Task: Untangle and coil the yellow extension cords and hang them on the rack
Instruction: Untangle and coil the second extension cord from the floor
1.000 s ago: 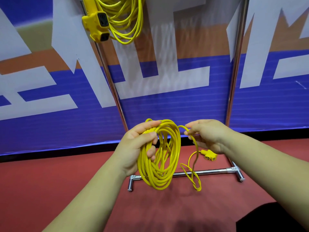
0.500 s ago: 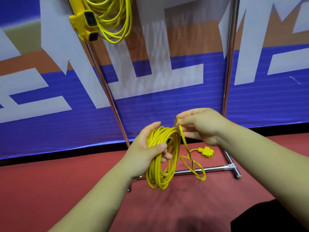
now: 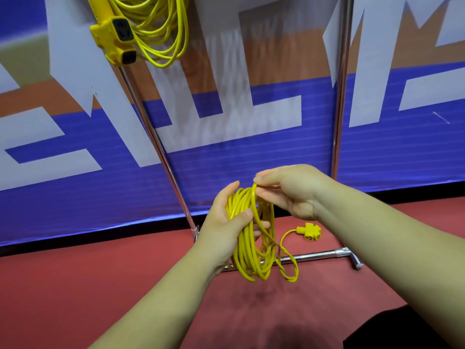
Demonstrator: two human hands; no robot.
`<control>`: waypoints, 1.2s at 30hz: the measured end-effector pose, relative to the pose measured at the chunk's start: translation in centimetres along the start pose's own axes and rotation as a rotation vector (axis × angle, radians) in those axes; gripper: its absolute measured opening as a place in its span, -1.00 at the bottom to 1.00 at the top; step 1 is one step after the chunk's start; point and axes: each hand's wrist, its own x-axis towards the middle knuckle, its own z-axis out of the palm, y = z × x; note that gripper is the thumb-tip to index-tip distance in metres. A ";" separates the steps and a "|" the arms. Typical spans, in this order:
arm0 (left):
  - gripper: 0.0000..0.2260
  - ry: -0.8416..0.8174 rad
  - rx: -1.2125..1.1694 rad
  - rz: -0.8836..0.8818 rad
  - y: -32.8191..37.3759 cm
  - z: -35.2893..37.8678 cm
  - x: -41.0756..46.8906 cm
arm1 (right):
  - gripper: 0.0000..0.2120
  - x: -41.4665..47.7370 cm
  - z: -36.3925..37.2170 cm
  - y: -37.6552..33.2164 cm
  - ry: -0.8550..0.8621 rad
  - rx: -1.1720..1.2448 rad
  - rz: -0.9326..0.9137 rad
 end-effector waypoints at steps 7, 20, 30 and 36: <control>-0.48 -0.036 -0.192 -0.051 0.8 -0.5 -0.1 | -0.93 0.8 -1.8 0.2 0.010 -0.541 -0.298; -0.36 0.027 -0.335 0.024 3.7 -2.0 -0.9 | -0.81 1.7 -3.2 2.6 -0.020 -0.632 -0.492; -0.38 0.166 -0.419 0.195 6.6 -5.9 -1.8 | -0.53 2.4 -1.4 8.4 -0.372 -0.962 -0.249; -0.59 0.213 -0.481 0.231 6.8 -7.9 -2.4 | -0.72 3.4 1.2 11.0 -0.421 -0.886 -0.243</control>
